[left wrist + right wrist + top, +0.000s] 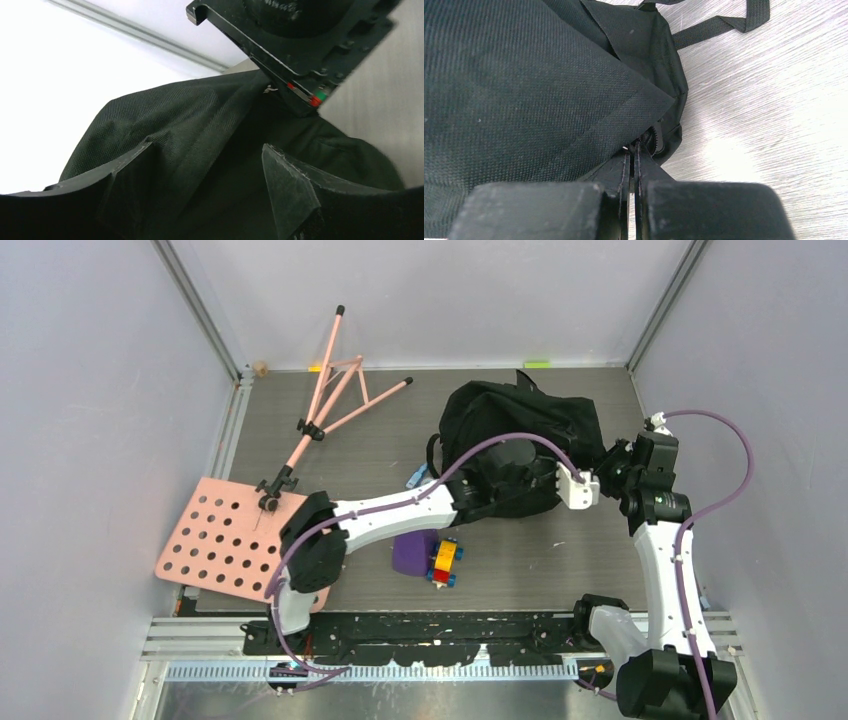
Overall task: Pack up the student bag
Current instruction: Zip the student bag at the center of the board.
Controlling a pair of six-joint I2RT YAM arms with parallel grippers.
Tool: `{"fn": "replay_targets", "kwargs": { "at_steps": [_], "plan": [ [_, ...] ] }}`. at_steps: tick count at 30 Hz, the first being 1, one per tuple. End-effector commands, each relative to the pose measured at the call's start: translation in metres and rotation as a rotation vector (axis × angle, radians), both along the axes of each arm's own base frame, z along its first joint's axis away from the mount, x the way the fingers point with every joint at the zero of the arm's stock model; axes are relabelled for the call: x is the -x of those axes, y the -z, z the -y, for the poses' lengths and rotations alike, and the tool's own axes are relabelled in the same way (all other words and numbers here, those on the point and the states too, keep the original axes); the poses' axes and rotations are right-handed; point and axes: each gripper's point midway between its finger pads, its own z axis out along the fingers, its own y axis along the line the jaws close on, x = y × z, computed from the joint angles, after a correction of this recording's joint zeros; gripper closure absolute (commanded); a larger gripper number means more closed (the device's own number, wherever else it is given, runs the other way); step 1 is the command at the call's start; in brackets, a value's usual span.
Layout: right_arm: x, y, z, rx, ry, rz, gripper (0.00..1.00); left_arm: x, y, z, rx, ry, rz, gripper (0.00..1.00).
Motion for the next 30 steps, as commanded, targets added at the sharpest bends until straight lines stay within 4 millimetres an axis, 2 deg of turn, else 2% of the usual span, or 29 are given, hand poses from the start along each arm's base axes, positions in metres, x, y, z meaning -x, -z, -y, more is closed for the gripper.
{"fn": "replay_targets", "kwargs": {
  "at_steps": [1, 2, 3, 5, 7, 8, 13, 16, 25, 28, 30],
  "plan": [
    [0.002, -0.015, -0.005, 0.001, -0.035, 0.038, 1.00, -0.034, -0.044, 0.003, 0.094, -0.182, 0.202, 0.29],
    [0.003, -0.015, -0.005, 0.003, -0.032, 0.038, 1.00, -0.040, -0.046, 0.003, 0.108, -0.211, 0.216, 0.39],
    [0.004, -0.016, -0.003, 0.012, -0.026, 0.036, 1.00, -0.043, -0.050, 0.002, 0.119, -0.230, 0.224, 0.55],
    [0.006, -0.017, 0.000, 0.033, -0.017, 0.029, 1.00, -0.047, -0.063, 0.000, 0.156, -0.261, 0.235, 0.81],
    [0.010, -0.018, 0.005, 0.060, -0.003, 0.018, 1.00, -0.049, -0.078, -0.003, 0.192, -0.283, 0.243, 0.97],
    [0.011, -0.019, 0.007, 0.071, 0.001, 0.015, 1.00, -0.051, -0.087, -0.006, 0.211, -0.302, 0.244, 1.00],
    [0.017, -0.009, 0.015, 0.109, 0.026, -0.037, 1.00, -0.065, -0.141, -0.029, 0.319, -0.407, 0.230, 1.00],
    [0.018, 0.005, 0.014, 0.085, 0.033, -0.082, 1.00, -0.073, -0.160, -0.042, 0.365, -0.429, 0.191, 1.00],
    [0.030, 0.051, 0.012, 0.009, 0.100, -0.185, 1.00, -0.102, -0.174, -0.083, 0.433, -0.520, 0.152, 1.00],
    [0.029, 0.053, 0.013, -0.014, 0.117, -0.188, 1.00, -0.104, -0.178, -0.094, 0.444, -0.522, 0.155, 1.00],
    [0.027, 0.046, 0.016, -0.014, 0.125, -0.179, 0.99, -0.108, -0.179, -0.102, 0.444, -0.537, 0.160, 1.00]
  ]
}}
